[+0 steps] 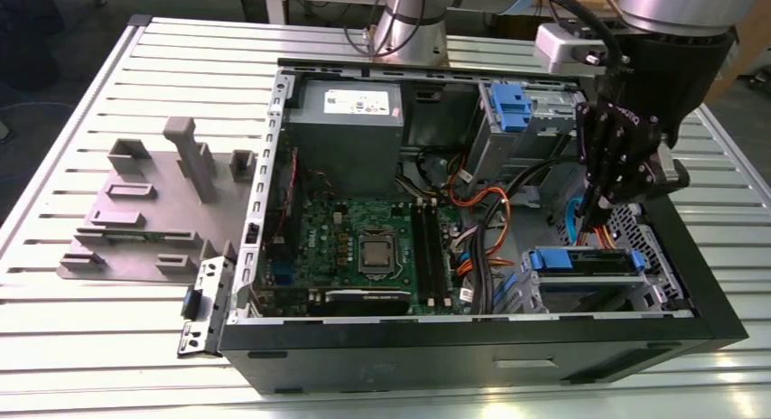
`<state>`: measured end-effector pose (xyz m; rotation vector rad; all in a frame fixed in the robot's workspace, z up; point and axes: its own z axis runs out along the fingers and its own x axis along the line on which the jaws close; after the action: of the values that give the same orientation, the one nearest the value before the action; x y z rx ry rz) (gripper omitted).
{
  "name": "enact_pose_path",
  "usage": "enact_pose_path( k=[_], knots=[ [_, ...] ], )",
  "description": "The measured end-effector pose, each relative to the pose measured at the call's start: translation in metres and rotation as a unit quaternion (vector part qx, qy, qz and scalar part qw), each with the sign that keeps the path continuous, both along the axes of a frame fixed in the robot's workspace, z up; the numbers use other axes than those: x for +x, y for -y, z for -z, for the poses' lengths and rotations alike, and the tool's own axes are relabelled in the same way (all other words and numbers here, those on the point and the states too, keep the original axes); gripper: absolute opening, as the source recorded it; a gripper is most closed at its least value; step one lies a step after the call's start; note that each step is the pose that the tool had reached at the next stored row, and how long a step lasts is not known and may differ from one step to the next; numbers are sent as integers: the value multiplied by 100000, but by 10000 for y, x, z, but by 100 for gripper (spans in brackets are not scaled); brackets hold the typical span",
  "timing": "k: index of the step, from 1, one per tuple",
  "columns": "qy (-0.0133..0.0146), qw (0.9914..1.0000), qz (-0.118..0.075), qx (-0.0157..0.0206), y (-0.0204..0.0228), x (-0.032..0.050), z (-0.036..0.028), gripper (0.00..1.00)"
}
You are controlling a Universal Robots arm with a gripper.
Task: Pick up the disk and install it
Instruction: 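Insert the second disk wire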
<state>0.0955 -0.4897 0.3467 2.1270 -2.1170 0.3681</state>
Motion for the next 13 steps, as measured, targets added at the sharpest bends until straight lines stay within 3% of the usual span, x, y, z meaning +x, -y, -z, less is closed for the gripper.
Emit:
enact_pose_path(
  k=[2, 8, 10, 13],
  knots=[
    [141, 99997, 7, 756, 30, -2, 6, 16],
    [449, 99931, 13, 3700, 118, -6, 20, 16],
    [581, 99904, 5, 4333, 150, -9, 26, 16],
    [888, 99893, -40, 4533, 181, -42, 33, 16]
  ],
)
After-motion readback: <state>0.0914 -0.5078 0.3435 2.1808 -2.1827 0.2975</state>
